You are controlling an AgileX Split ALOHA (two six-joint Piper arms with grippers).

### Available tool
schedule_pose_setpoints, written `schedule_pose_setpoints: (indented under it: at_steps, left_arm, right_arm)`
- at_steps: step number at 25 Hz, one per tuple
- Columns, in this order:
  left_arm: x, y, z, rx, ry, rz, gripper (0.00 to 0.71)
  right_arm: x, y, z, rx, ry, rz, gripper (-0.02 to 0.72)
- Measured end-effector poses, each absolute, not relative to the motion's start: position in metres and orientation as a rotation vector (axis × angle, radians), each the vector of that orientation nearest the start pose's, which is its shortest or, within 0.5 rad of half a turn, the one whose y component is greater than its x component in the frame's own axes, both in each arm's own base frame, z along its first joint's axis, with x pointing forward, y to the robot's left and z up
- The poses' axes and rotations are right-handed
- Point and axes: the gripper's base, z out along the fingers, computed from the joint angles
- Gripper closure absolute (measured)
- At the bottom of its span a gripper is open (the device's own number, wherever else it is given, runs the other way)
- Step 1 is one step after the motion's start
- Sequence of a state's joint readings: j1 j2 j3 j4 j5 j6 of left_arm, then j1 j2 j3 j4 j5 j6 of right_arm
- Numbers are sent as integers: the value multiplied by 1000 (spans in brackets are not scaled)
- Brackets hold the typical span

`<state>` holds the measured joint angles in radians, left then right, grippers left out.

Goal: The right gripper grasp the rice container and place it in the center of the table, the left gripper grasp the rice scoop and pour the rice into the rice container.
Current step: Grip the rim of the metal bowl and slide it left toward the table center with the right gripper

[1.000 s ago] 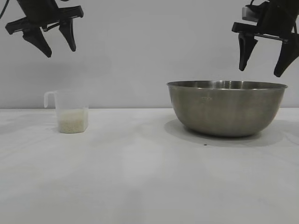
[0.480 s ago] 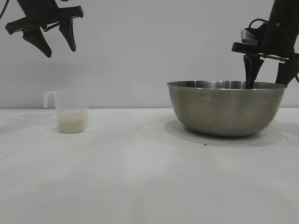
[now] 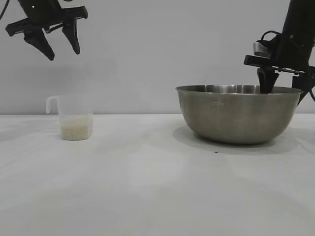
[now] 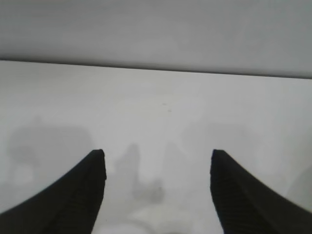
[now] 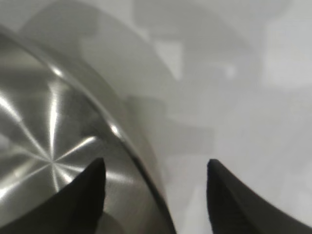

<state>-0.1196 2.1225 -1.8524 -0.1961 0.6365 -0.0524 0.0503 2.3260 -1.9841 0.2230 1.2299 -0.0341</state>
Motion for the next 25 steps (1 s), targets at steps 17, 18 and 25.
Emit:
schedule_pose_setpoints:
  at_steps: [17, 18, 25]
  left_arm:
    - [489, -69, 254, -54, 2394, -295, 292]
    - [489, -69, 254, -54, 2394, -295, 292]
    - [489, -69, 254, -54, 2394, -295, 292]
  right_arm:
    - [475, 53, 172, -108, 3039, 330, 703]
    - [475, 57, 172, -121, 3037, 330, 703]
    - [467, 103, 172, -272, 3035, 342, 703]
